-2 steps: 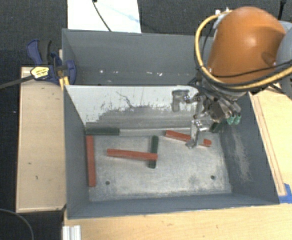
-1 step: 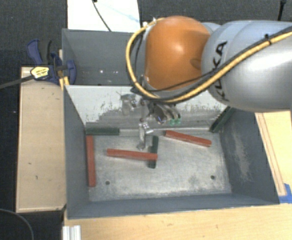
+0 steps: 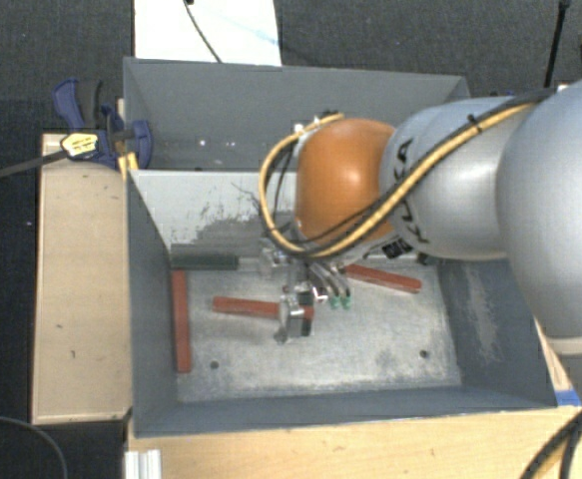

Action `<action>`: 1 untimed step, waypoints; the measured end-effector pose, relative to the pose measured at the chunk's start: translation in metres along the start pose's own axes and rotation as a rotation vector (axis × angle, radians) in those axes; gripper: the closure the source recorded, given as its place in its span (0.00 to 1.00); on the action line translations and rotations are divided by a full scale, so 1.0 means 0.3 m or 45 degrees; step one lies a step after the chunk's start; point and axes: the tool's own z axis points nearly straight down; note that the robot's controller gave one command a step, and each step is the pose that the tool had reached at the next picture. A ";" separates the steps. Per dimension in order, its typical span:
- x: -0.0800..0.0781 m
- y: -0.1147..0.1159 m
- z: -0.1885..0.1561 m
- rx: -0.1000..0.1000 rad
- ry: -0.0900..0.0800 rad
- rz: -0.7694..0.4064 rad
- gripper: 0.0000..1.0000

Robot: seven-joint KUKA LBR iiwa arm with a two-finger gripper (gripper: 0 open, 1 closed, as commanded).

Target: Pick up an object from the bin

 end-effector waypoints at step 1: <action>-0.013 0.038 0.168 0.000 -0.003 0.244 0.00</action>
Offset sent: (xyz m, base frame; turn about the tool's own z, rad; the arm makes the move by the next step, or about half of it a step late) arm 0.0024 0.0120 -0.0492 0.1920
